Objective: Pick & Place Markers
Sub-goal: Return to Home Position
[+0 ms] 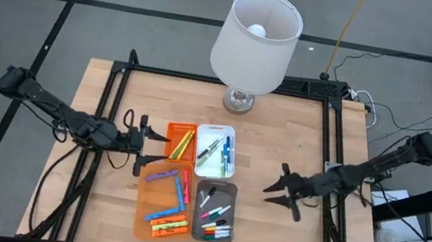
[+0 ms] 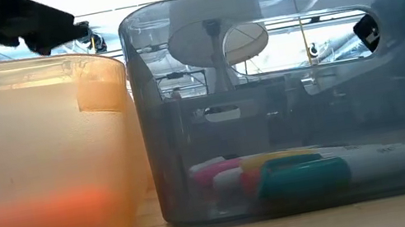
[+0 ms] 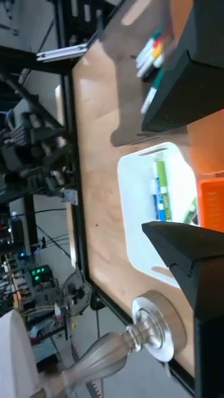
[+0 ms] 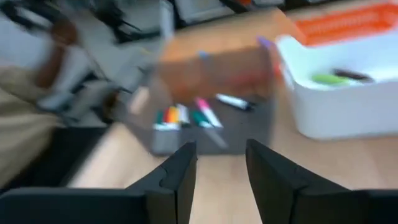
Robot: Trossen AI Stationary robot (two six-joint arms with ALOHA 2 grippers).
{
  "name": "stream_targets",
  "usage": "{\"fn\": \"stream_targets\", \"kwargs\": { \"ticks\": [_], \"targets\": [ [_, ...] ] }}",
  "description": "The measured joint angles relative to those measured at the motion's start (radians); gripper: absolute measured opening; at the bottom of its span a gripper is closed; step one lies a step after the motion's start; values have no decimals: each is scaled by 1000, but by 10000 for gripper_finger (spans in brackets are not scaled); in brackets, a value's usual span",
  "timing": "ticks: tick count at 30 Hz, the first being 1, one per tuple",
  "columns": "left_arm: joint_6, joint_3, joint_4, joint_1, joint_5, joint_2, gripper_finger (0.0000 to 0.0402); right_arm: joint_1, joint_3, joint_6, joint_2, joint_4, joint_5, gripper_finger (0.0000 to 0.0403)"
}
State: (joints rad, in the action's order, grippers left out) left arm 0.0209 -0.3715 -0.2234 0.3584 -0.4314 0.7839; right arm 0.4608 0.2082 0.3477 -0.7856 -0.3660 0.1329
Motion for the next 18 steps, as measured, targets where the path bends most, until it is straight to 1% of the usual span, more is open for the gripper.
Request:
{"fn": "stream_targets", "kwargs": {
  "ticks": [2,5,7,11,16,18],
  "targets": [
    [10,37,-30,-3,3,-12,250,-16,-54,-18,56,-76,-57,127],
    [3,88,-68,-26,1,-56,250,-29,-114,-18,120,-137,-62,127],
    [-5,121,-71,-43,1,-99,250,-36,-132,-9,152,-132,-58,128],
    [-15,189,-74,-67,36,-194,250,-42,-139,-31,192,-132,-66,127],
    [-24,263,-71,-80,40,-316,250,-41,-140,-82,240,-130,-162,126],
    [-25,285,-72,-80,40,-359,250,-41,-141,-98,259,-117,-166,126]
  ]
}}
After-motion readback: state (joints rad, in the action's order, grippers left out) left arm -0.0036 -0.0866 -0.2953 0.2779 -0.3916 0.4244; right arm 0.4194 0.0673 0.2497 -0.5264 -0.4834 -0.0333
